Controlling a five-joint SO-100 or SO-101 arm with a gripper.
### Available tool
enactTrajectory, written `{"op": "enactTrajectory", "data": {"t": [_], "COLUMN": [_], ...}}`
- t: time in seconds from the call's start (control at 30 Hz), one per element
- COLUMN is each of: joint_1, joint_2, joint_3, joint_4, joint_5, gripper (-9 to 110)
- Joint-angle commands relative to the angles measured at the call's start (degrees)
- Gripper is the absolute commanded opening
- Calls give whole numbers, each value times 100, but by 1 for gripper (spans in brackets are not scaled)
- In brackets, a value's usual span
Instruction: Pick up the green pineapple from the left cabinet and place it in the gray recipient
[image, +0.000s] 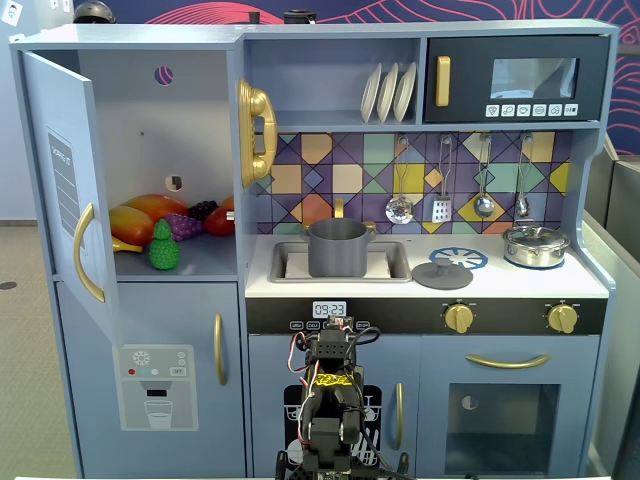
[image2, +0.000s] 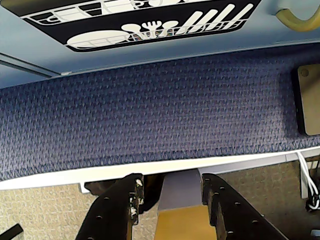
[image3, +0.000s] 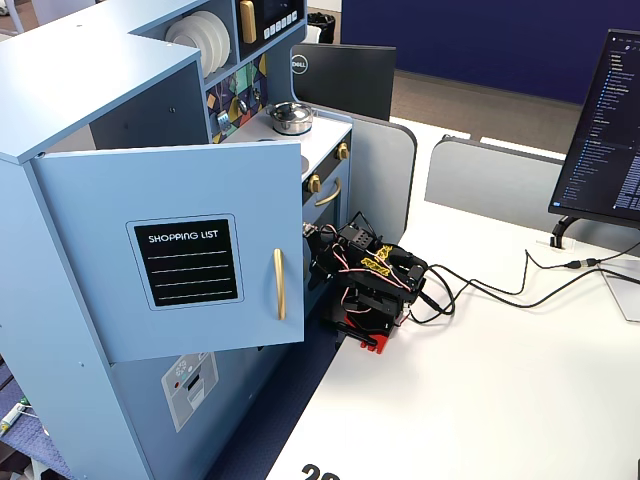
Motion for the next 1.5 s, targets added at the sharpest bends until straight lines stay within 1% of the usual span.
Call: {"op": "enactTrajectory", "data": {"t": [0.0, 0.27, 0.33, 0.4, 0.43, 0.5, 0.53, 0.6, 0.63, 0.67, 0.73, 0.83, 0.87, 1.0, 1.07, 1.17, 1.2, 1.33, 1.47], "joint_1": [308, 272, -114, -993, -1529, -2566, -3006, -3718, -4017, -4263, -4685, -4878, -4878, -4860, -4887, -4939, -4957, -4860, -4746], "joint_2": [-35, -35, -35, -53, -53, -70, -79, -167, -316, -510, -940, -1687, -1942, -2646, -2944, -3393, -3560, -4078, -4535], "joint_3": [-9, -9, -26, -132, -211, -316, -404, -545, -668, -853, -1424, -2180, -2426, -3252, -3551, -3797, -3876, -4087, -4377], "joint_4": [984, 984, 809, 255, -229, -1811, -2549, -4122, -4764, -5256, -5810, -6645, -6750, -6812, -7014, -7638, -7884, -8306, -8455], "joint_5": [97, 35, -26, 519, 896, 1591, 1731, 1661, 1433, 1178, 791, 237, 62, -176, -185, -123, -114, -141, -229], "gripper": [0, 0, 0, 0, 0, 0, 0, 0, 0, 0, 2, 17, 21, 29, 30, 27, 27, 26, 30]}}
